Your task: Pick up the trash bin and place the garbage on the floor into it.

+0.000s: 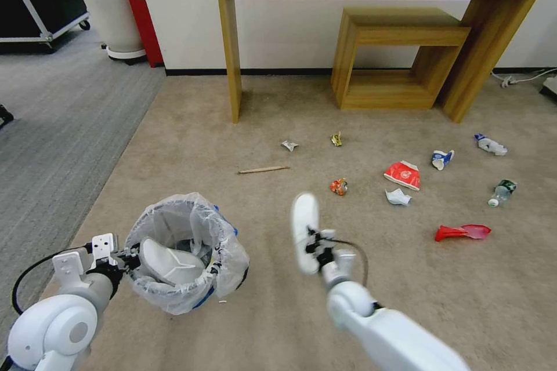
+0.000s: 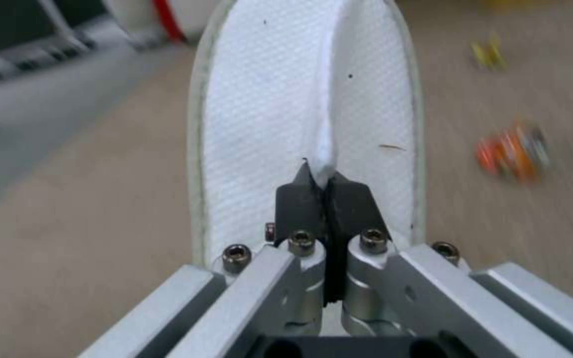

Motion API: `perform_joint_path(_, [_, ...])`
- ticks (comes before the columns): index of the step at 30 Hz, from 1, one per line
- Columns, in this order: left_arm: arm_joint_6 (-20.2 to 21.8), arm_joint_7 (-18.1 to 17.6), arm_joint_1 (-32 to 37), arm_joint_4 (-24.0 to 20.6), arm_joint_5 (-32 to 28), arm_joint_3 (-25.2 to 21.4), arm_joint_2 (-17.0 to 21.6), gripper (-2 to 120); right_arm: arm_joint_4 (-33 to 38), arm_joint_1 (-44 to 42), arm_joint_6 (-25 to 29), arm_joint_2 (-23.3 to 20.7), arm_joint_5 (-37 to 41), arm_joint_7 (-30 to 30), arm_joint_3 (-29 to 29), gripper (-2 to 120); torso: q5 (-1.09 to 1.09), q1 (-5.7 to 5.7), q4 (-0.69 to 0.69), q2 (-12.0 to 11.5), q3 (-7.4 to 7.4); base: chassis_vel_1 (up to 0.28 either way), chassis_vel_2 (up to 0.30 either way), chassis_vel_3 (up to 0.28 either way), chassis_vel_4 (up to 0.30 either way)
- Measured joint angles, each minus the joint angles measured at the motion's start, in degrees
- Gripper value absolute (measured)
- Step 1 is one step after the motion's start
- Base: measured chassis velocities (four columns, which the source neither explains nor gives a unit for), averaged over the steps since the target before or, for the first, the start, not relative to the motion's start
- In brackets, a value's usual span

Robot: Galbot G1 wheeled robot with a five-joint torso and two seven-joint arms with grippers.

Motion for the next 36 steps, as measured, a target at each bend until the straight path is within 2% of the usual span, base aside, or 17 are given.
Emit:
perform_joint_path(7, [0.4, 0.0, 0.0, -0.6, -0.3, 0.3, 0.1, 0, 10.3, 2.8, 5.1, -3.4, 1.5, -8.0, -0.5, 0, 0.0, 0.0, 0.01, 0.0, 0.0, 0.0, 0.0, 0.0, 0.0])
perform_joint_path(12, [0.8, -0.2, -0.1, -1.4, -0.6, 0.4, 0.2, 0, 16.7, 6.2, 6.0, -4.6, 2.6, -11.3, -2.8, 0, -0.01, 0.0, 0.01, 0.0, 0.0, 0.0, 0.0, 0.0, 0.0])
perform_joint_path(21, [1.4, -0.9, 0.2, -3.3, -1.7, 0.2, 0.1, 0, 20.6, 13.3, 7.6, -4.7, 3.2, -15.8, -8.5, 0, -0.01, 0.0, 0.01, 0.0, 0.0, 0.0, 0.0, 0.0, 0.0])
perform_joint_path(23, [1.7, -1.1, 0.5, -4.4, -2.1, 0.2, -0.1, 0, 20.7, 17.1, 8.9, -3.6, 3.4, -18.3, -12.1, 0, -0.01, 0.0, 0.01, 0.0, 0.0, 0.0, 0.0, 0.0, 0.0])
perform_joint_path(28, [2.0, -1.3, 0.7, -5.9, -2.8, 0.1, -0.2, 0, 19.0, 20.9, 10.8, -1.2, 3.5, -20.4, -16.5, 0, -0.01, 0.0, 0.01, 0.0, 0.0, 0.0, 0.0, 0.0, 0.0])
perform_joint_path(36, [2.2, -1.9, 0.9, -7.7, -4.2, -0.5, -0.2, 0, 12.2, 25.9, 12.9, 7.6, 2.9, -22.1, -23.9, 0, -0.02, 0.0, 0.02, 0.0, 0.0, 0.0, 0.0, 0.0, 0.0])
